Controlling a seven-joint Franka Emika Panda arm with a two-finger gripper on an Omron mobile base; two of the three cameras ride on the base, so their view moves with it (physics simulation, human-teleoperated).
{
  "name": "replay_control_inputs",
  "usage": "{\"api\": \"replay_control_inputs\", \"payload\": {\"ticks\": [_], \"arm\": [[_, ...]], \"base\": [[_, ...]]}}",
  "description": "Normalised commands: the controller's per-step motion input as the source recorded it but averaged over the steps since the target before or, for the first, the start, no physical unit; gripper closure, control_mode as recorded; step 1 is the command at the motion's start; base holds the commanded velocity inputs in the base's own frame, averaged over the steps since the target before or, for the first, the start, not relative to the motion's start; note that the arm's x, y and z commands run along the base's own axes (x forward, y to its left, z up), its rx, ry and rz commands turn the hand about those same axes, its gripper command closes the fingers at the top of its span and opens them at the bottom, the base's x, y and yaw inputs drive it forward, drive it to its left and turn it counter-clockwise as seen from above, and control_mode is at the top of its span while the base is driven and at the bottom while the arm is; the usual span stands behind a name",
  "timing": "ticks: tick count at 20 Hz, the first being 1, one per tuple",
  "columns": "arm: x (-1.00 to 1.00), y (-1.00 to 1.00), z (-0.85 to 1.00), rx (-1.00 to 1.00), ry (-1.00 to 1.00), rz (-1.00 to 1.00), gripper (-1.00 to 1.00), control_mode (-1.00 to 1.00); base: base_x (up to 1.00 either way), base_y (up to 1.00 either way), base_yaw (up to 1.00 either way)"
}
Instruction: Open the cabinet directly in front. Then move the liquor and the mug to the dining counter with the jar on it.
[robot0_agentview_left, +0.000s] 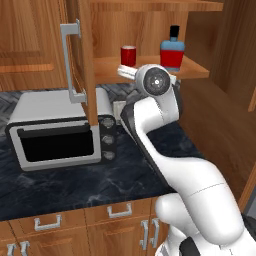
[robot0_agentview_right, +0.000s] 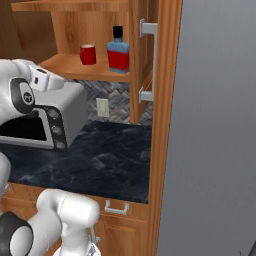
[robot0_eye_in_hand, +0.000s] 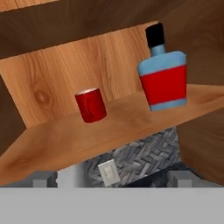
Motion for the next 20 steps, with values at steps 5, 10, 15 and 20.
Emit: {"api": "replay_control_inputs", "payload": {"ticks": [5, 10, 15, 20], "arm": [[0.04, -0.04, 0.17, -0.29, 0.11, 0.04, -1.0, -1.0], [0.22, 0.0, 0.09, -0.15, 0.25, 0.03, -1.0, -1.0], [0.03, -0.16, 0.01, 0.02, 0.02, 0.02, -1.0, -1.0], [0.05, -0.32, 0.03, 0.02, -0.03, 0.05, -1.0, -1.0]], "base": [[0.0, 0.0, 0.0], [0.0, 0.0, 0.0], [0.0, 0.0, 0.0], [0.0, 0.0, 0.0]]}}
